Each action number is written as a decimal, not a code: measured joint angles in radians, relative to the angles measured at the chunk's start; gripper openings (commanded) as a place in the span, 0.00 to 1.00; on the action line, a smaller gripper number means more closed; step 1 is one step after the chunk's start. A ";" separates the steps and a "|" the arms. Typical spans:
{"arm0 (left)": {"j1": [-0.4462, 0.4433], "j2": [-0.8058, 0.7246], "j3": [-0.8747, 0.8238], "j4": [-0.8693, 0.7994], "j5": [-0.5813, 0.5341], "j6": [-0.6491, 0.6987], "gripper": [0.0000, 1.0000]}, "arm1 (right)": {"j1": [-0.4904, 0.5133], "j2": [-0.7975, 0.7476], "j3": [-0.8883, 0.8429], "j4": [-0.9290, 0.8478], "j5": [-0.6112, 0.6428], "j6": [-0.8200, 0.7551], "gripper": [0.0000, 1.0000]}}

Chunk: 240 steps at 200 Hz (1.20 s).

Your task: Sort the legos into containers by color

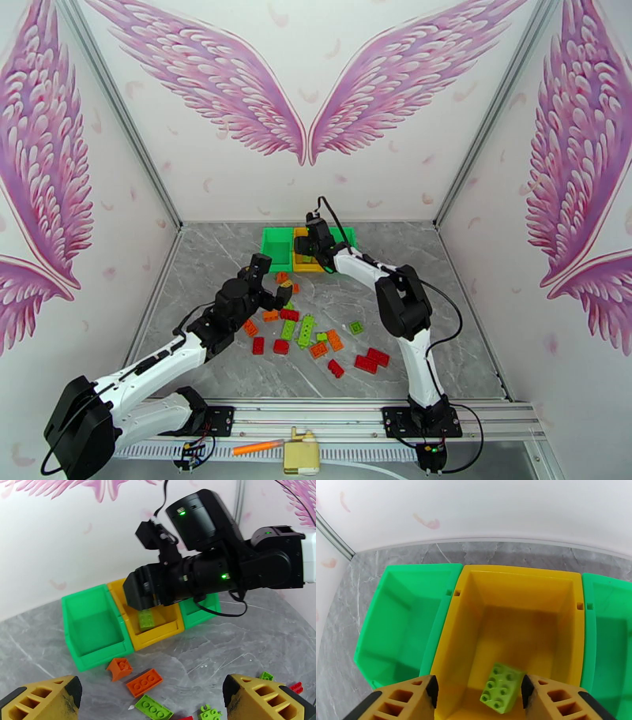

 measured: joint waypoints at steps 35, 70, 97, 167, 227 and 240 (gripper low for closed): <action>0.002 -0.001 0.013 -0.216 -0.232 -0.193 0.99 | 0.000 -0.143 -0.198 0.076 -0.036 -0.040 0.86; 0.003 0.026 0.100 -0.475 -0.360 -0.421 0.99 | 0.000 -0.321 -0.398 0.204 -0.100 -0.095 0.93; 0.003 0.082 0.148 -0.607 -0.379 -0.588 0.96 | 0.000 -0.417 -0.494 0.290 -0.148 -0.136 0.95; 0.003 0.265 0.164 -0.765 -0.309 -0.888 0.88 | 0.003 -0.459 -0.555 0.346 -0.191 -0.182 0.96; 0.014 0.315 0.135 -0.735 -0.246 -0.969 0.80 | 0.003 -0.458 -0.556 0.349 -0.192 -0.181 0.97; 0.018 0.335 0.132 -0.728 -0.234 -0.977 0.77 | 0.003 -0.458 -0.556 0.348 -0.192 -0.180 0.97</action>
